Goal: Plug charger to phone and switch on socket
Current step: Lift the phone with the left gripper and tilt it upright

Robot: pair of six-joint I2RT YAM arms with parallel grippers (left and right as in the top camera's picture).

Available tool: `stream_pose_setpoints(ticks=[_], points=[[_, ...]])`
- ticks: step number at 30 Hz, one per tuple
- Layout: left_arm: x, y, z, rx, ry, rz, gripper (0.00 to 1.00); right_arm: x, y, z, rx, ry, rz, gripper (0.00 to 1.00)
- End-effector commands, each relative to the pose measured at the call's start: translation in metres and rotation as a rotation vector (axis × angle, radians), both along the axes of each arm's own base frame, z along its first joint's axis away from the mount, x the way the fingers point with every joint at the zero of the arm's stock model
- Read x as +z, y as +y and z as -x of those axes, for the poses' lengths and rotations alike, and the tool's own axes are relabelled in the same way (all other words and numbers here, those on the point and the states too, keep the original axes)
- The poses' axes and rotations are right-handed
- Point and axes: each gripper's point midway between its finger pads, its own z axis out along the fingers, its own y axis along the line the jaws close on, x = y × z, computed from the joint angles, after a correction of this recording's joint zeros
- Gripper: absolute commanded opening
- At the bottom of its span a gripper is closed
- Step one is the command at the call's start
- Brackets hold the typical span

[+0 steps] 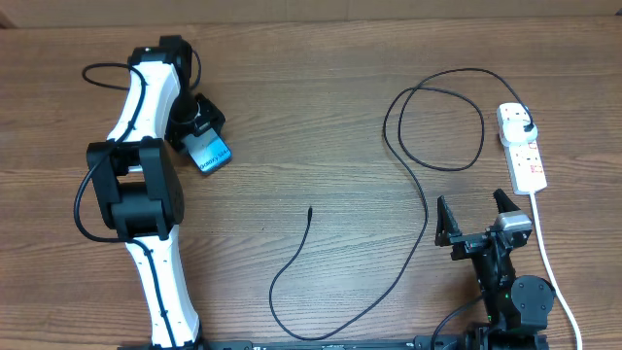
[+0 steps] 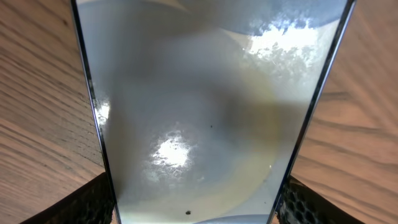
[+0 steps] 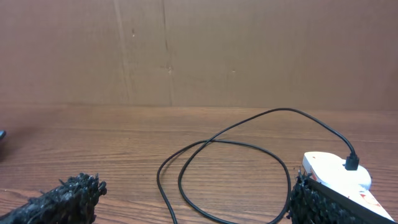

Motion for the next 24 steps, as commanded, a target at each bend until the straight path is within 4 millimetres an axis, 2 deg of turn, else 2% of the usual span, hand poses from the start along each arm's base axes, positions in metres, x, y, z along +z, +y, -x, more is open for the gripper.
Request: stream_pose_setpoints(ticks=[1, 10, 19, 24], points=[[0.017, -0.002, -0.014, 0.000, -0.051, 0.016, 0.04, -0.002, 0.000, 0.000, -0.003, -0.004, -0.003, 1.00], [0.035, -0.029, -0.026, -0.023, -0.104, 0.177, 0.04, -0.002, 0.000, 0.000, -0.003, -0.004, -0.003, 1.00], [0.062, -0.088, -0.029, -0.013, -0.128, 0.548, 0.04, -0.002, 0.000, 0.000, -0.003, -0.004, -0.003, 1.00], [0.081, -0.112, -0.025, -0.002, -0.113, 0.725, 0.04, -0.002, 0.000, 0.000, -0.003, -0.004, -0.003, 1.00]])
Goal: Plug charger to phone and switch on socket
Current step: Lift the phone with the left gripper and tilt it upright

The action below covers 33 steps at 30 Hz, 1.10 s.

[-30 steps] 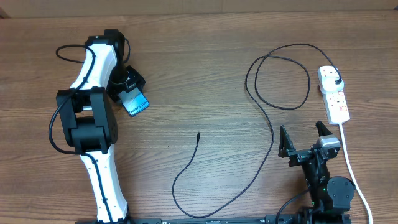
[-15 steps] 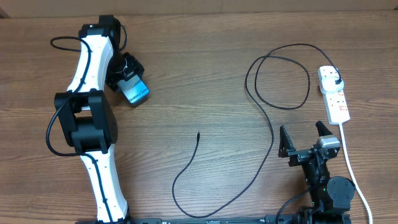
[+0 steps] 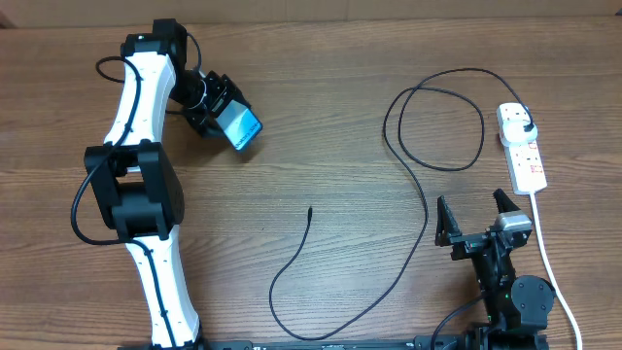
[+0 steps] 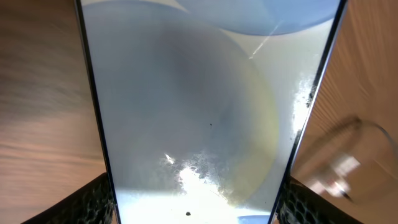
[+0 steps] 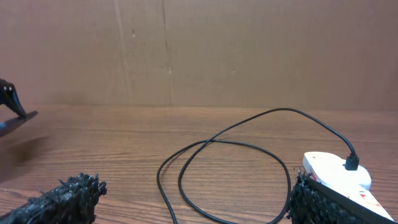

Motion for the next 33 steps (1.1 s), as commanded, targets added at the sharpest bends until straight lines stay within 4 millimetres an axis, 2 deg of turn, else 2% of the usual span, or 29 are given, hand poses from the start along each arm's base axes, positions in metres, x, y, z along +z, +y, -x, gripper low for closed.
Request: stream_pose_setpoints(ticks=[1, 9, 13, 17, 21, 33], points=[[0.032, -0.030, -0.004, 0.004, -0.016, 0.227, 0.04, -0.002, 0.000, 0.000, -0.003, -0.004, -0.003, 1.00], [0.068, -0.058, 0.009, 0.042, 0.082, 0.497, 0.04, -0.002, 0.000, 0.000, -0.003, -0.004, -0.004, 1.00], [0.082, -0.065, 0.019, 0.064, 0.153, 0.583, 0.04, -0.002, 0.000, 0.000, -0.003, -0.004, -0.004, 1.00], [0.090, -0.068, 0.036, 0.125, 0.299, 0.613, 0.04, -0.002, 0.000, 0.000, -0.003, -0.004, -0.003, 1.00], [0.099, -0.071, 0.041, 0.146, 0.349, 0.659, 0.04, -0.002, 0.000, 0.000, -0.003, -0.004, -0.003, 1.00], [0.107, -0.074, 0.042, 0.167, 0.381, 0.700, 0.04, -0.002, 0.000, 0.000, -0.003, -0.004, -0.003, 1.00]])
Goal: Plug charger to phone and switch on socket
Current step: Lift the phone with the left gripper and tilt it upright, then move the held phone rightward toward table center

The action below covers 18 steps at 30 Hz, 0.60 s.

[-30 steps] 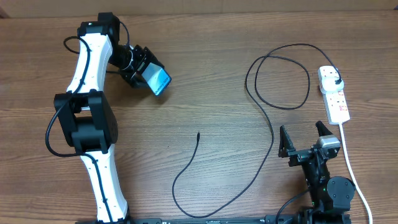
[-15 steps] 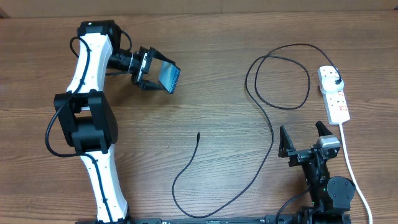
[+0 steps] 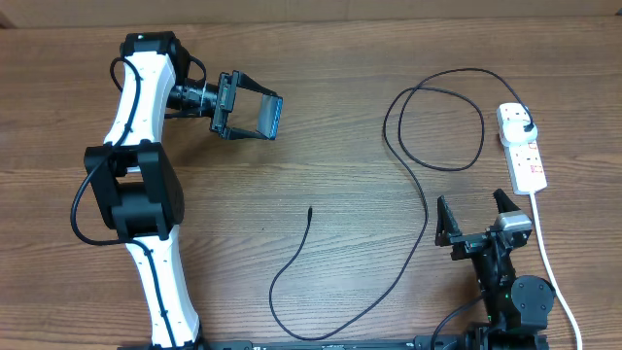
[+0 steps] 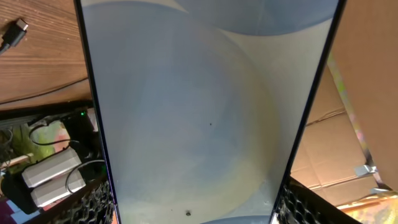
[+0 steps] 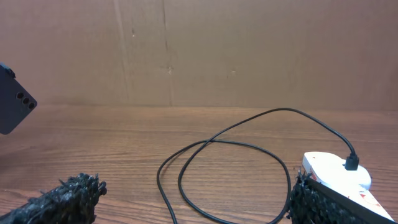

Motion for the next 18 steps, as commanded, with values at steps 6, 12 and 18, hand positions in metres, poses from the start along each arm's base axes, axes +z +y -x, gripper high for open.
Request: stream_pose_setpoints(ticks=[6, 12, 18], points=[[0.0150, -0.0030, -0.0066, 0.026, -0.010, 0.057, 0.04, -0.0016, -0.0001, -0.0001, -0.003, -0.004, -0.004, 1.00], [0.0150, -0.0030, -0.0066, 0.026, -0.011, 0.057, 0.04, -0.0017, -0.0001, -0.0001, -0.003, -0.004, -0.004, 1.00], [0.0139, -0.0027, -0.0063, 0.024, -0.011, 0.052, 0.04, -0.0019, -0.0001, -0.0002, -0.003, -0.003, -0.003, 1.00]])
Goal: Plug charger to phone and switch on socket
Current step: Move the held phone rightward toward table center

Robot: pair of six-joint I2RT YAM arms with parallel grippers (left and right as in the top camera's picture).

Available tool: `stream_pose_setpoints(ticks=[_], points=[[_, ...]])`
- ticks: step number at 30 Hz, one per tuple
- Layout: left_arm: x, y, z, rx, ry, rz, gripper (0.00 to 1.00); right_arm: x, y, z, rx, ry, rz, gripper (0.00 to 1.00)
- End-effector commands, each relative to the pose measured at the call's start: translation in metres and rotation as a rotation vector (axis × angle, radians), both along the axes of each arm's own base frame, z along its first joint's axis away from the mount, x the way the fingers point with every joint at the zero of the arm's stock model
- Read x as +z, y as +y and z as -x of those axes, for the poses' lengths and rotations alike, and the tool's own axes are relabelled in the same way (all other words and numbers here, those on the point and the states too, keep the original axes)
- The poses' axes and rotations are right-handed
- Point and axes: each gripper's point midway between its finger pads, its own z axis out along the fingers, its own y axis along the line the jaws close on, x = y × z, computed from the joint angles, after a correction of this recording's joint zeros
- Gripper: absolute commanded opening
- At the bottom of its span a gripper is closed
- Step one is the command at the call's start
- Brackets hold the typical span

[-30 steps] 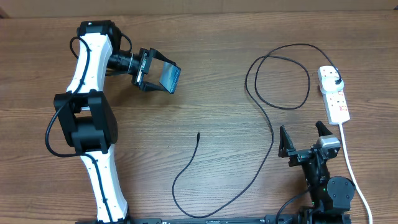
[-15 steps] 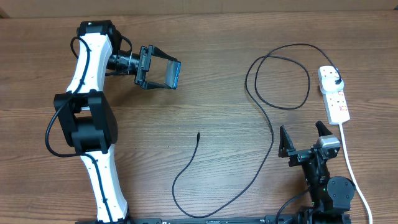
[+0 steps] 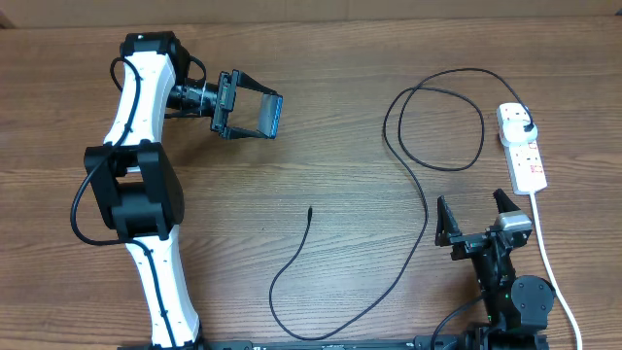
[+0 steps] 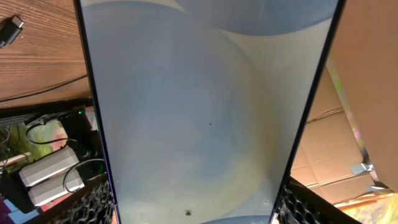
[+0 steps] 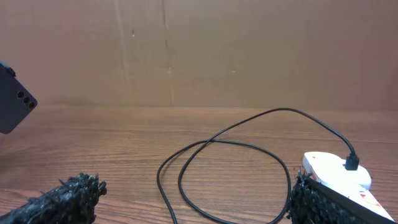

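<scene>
My left gripper [image 3: 243, 118] is shut on the phone [image 3: 269, 117], holding it on edge above the table at the upper left; its screen [image 4: 205, 106] fills the left wrist view. The black charger cable [image 3: 420, 185] runs from the white socket strip [image 3: 523, 151] at the right in a loop, down to its free plug end [image 3: 309, 210] on the table centre. My right gripper [image 3: 476, 222] rests open at the near right, nothing between its fingers [image 5: 62, 196]. The strip [image 5: 339, 171] and cable loop [image 5: 224, 165] show in the right wrist view.
A white lead [image 3: 552, 272] runs from the socket strip down the right edge of the table. A cardboard wall [image 5: 199, 50] stands behind the table. The left arm's body [image 3: 141, 185] lies along the left side.
My left gripper held the phone low near the table at the far left. Then it had it raised and further right, and later turned on edge further right again, where it stays. My right gripper has stayed open at the near right throughout.
</scene>
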Motion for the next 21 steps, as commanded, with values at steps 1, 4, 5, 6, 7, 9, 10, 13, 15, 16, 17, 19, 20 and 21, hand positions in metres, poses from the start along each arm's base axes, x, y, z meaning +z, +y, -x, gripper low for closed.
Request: stream_pose_setpoints(ticks=[1, 4, 5, 6, 7, 9, 10, 13, 15, 16, 17, 19, 20, 21], points=[[0.0125, -0.0022, -0.0056, 0.019, -0.013, 0.043, 0.04, -0.0016, 0.0000, -0.0001, -0.002, -0.004, -0.004, 1.00], [0.0120, -0.0020, -0.0055, 0.018, -0.013, 0.039, 0.04, -0.0015, 0.0000, -0.0001, -0.002, -0.004, -0.003, 1.00], [0.0118, -0.0020, -0.0054, 0.018, -0.012, 0.039, 0.04, -0.0015, 0.0000, -0.0001, -0.002, -0.004, -0.004, 1.00], [0.0118, -0.0020, -0.0055, 0.018, -0.012, 0.039, 0.04, -0.0015, 0.0000, -0.0001, -0.002, -0.004, -0.004, 1.00], [0.0118, -0.0020, -0.0054, 0.018, -0.012, 0.039, 0.04, -0.0015, 0.0000, -0.0001, -0.002, -0.004, -0.004, 1.00], [0.0118, -0.0020, -0.0054, 0.018, -0.012, 0.039, 0.04, -0.0016, 0.0000, -0.0001, -0.002, -0.004, -0.004, 1.00], [0.0119, -0.0020, -0.0054, 0.018, -0.013, 0.039, 0.04, -0.0018, 0.0000, -0.0001, -0.002, -0.004, -0.004, 1.00], [0.0118, -0.0020, -0.0054, 0.018, -0.012, 0.039, 0.04, -0.0015, 0.0000, -0.0001, -0.002, -0.004, -0.004, 1.00], [0.0116, -0.0019, -0.0054, 0.018, -0.013, 0.038, 0.04, -0.0015, 0.0000, -0.0001, -0.002, -0.004, -0.004, 1.00], [0.0116, -0.0019, -0.0054, 0.018, -0.014, 0.038, 0.04, -0.0016, 0.0000, -0.0001, -0.002, -0.004, -0.004, 1.00], [0.0116, -0.0019, -0.0054, 0.017, -0.016, 0.039, 0.04, -0.0016, 0.0000, -0.0001, -0.002, -0.004, -0.003, 1.00], [0.0112, -0.0019, -0.0051, 0.015, -0.016, 0.035, 0.04, -0.0016, 0.0000, -0.0001, -0.002, -0.004, -0.003, 1.00], [0.0103, -0.0014, -0.0049, 0.014, -0.016, 0.030, 0.04, -0.0015, 0.0000, -0.0001, -0.002, -0.004, -0.004, 1.00], [0.0092, -0.0011, -0.0045, 0.012, -0.015, 0.023, 0.04, -0.0016, 0.0000, -0.0001, -0.002, -0.004, -0.003, 1.00]])
